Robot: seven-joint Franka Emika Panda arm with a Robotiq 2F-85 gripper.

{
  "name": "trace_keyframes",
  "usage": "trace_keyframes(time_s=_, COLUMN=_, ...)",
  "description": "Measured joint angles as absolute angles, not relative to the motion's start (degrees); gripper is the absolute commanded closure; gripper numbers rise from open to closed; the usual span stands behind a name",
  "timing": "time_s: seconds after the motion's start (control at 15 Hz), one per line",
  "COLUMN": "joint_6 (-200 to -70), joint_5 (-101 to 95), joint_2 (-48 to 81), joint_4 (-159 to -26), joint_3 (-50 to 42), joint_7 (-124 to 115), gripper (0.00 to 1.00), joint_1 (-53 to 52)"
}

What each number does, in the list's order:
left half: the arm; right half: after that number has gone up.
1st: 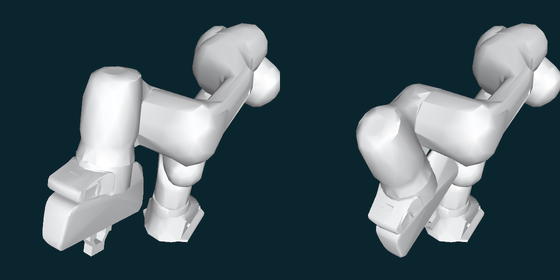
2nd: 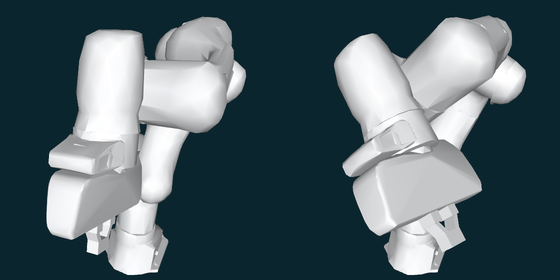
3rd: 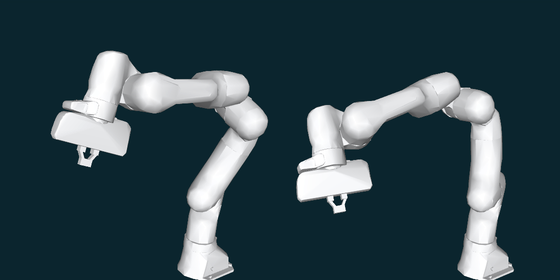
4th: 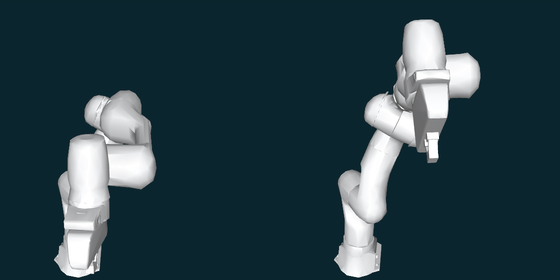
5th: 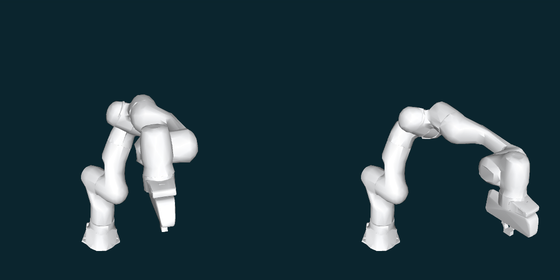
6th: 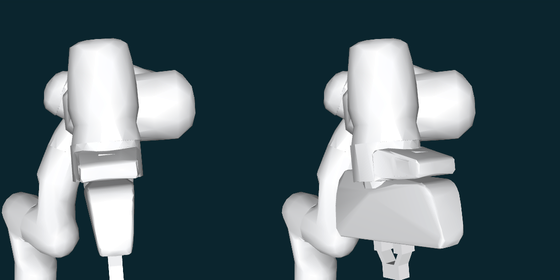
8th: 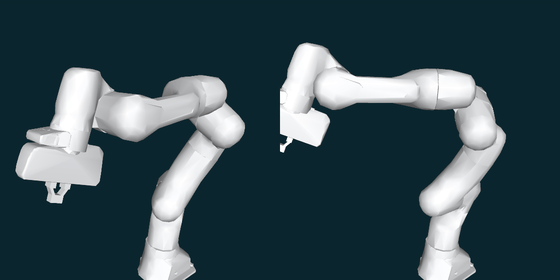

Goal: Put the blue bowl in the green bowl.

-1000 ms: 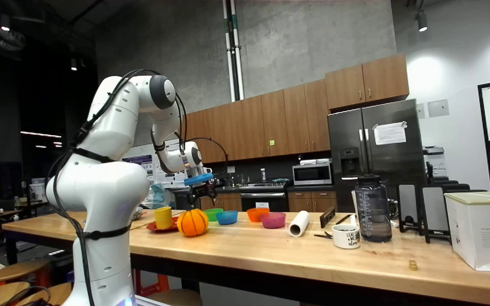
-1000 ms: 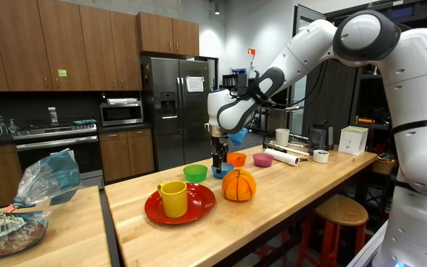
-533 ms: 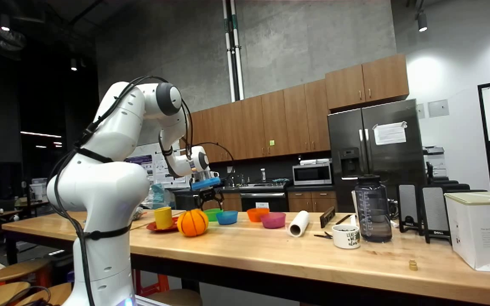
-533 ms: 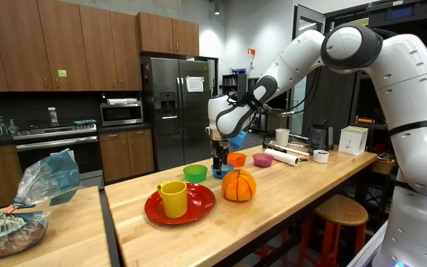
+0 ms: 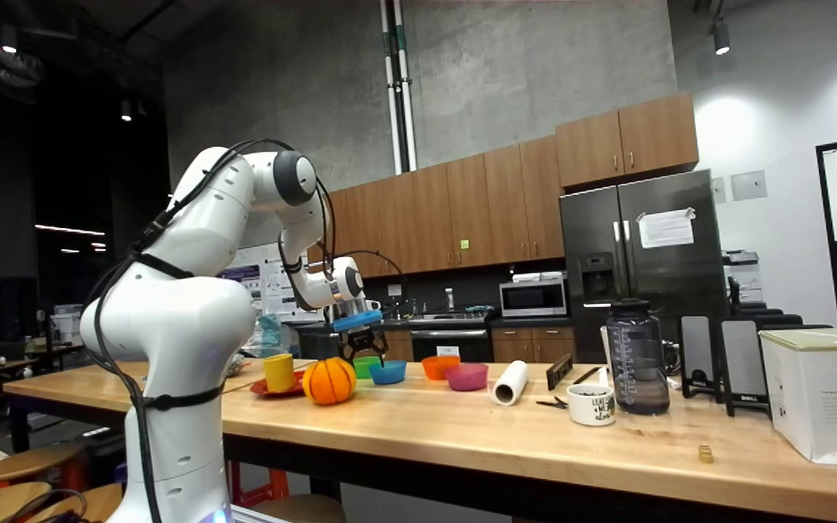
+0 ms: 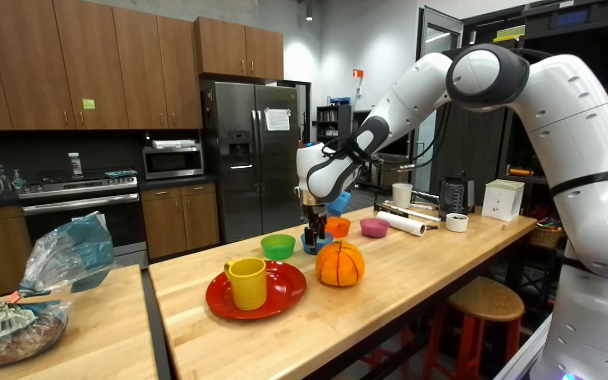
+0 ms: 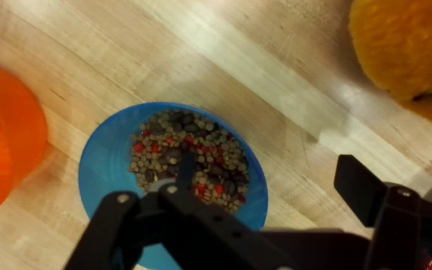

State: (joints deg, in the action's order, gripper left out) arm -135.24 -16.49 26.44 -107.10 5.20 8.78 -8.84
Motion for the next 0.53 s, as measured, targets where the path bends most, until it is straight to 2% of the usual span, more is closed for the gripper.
trace_keyframes(time_s=0.47, joint_6=-135.2, joint_5=-16.4, joint_2=27.0, joint_4=-106.2, joint_3=5.0, joint_7=8.8, gripper=0.94, joint_1=-9.0)
trace_keyframes(time_s=0.53, joint_6=-135.2, joint_5=-16.4, joint_2=27.0, joint_4=-106.1, joint_3=5.1, joint_7=8.8, gripper=0.99, joint_1=-9.0)
